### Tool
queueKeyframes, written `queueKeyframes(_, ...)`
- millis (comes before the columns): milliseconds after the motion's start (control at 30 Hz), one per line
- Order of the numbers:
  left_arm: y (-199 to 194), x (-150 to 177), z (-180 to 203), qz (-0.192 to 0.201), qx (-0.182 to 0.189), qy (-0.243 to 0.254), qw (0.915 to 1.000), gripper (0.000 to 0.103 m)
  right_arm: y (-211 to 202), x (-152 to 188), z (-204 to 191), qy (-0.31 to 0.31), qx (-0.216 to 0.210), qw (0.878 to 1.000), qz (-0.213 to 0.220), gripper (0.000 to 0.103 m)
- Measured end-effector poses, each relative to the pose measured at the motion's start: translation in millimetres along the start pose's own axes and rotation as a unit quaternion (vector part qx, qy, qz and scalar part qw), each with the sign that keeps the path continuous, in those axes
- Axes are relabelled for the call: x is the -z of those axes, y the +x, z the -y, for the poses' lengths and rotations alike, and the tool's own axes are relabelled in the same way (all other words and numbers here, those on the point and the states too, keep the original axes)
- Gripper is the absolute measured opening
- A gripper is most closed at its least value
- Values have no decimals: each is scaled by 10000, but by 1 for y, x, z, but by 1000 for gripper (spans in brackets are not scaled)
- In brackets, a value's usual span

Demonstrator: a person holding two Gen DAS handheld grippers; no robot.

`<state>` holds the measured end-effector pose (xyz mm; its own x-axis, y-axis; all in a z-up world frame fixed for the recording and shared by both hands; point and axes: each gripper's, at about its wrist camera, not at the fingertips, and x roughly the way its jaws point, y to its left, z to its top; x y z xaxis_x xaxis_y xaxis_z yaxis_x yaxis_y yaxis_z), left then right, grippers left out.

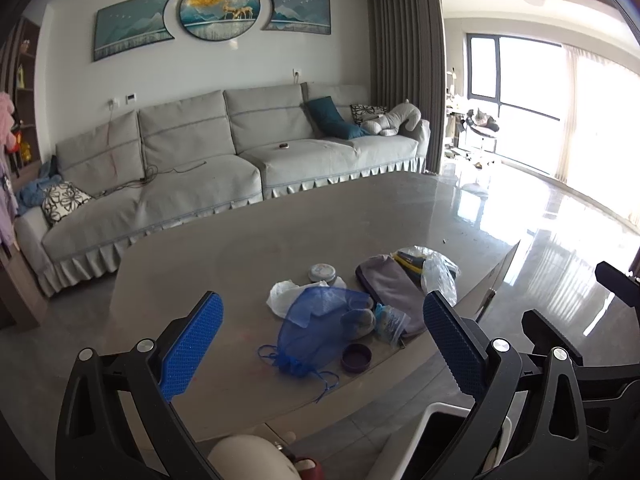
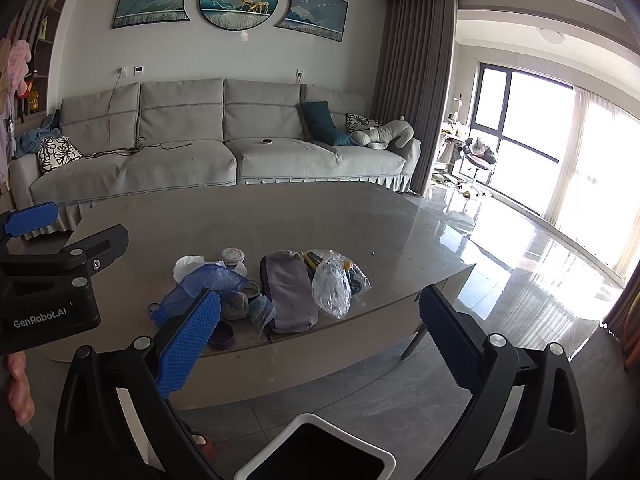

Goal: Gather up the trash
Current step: 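Move both tools toward the blue mesh bag on the table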

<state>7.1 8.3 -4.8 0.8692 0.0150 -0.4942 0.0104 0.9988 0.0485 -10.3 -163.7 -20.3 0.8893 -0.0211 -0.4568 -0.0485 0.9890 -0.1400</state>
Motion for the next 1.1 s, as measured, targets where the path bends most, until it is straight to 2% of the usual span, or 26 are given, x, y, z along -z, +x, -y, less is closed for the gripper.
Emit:
queueKeyframes(567,43,16,-14,-314,-73,-99,9994,98,42,1,-6,-220,16,9997,-96,99)
queueKeyframes(1100,108,32,-10,-660,-157,65,9977,98,104,-1,-11,-200,-339,9989,-239,99)
